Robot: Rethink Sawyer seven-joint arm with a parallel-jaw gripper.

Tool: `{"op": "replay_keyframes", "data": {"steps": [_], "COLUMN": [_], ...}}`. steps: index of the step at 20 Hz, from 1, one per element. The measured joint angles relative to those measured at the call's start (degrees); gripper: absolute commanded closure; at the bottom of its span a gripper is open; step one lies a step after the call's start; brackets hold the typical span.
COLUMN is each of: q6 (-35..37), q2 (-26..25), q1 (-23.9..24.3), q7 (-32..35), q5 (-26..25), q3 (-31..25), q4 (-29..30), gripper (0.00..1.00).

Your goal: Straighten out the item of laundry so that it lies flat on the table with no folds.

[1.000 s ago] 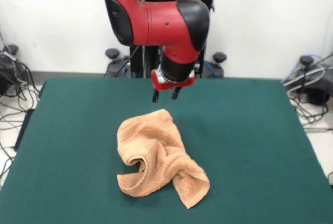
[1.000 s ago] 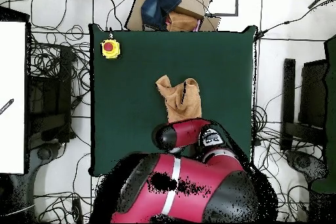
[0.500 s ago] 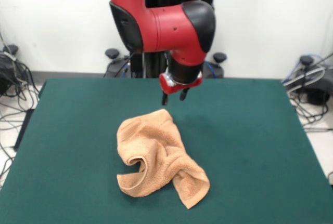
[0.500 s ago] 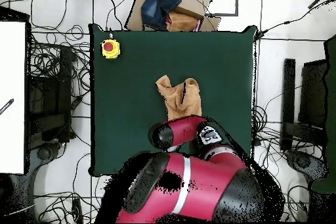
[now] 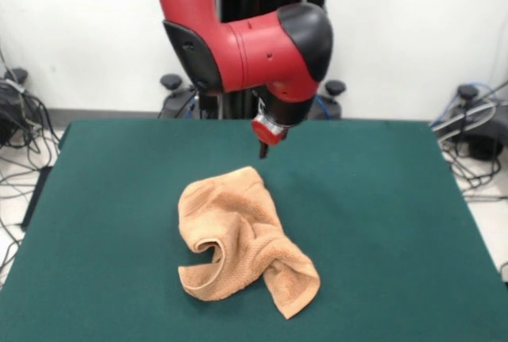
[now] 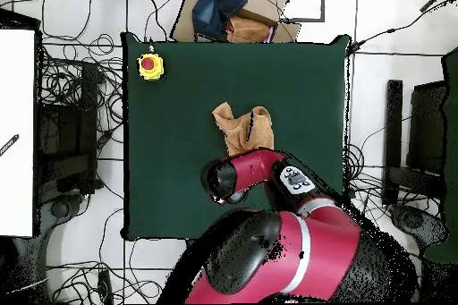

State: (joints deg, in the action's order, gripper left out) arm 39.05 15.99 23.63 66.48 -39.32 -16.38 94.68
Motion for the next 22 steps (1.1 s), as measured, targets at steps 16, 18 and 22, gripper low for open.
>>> {"op": "replay_keyframes", "data": {"steps": [16, 18, 22], "q6": [0.31, 0.31, 0.31], "q2": [-2.6, -3.1, -3.81], "q1": [2.71, 3.2, 3.94], "q7": [-8.4, -8.4, -8.4], "q5": [-0.3, -0.3, -0.3], "q3": [-1.49, -1.49, -1.49], "q4": [-5.35, -6.31, -8.01], "gripper": [0.0, 0.0, 0.0]}}
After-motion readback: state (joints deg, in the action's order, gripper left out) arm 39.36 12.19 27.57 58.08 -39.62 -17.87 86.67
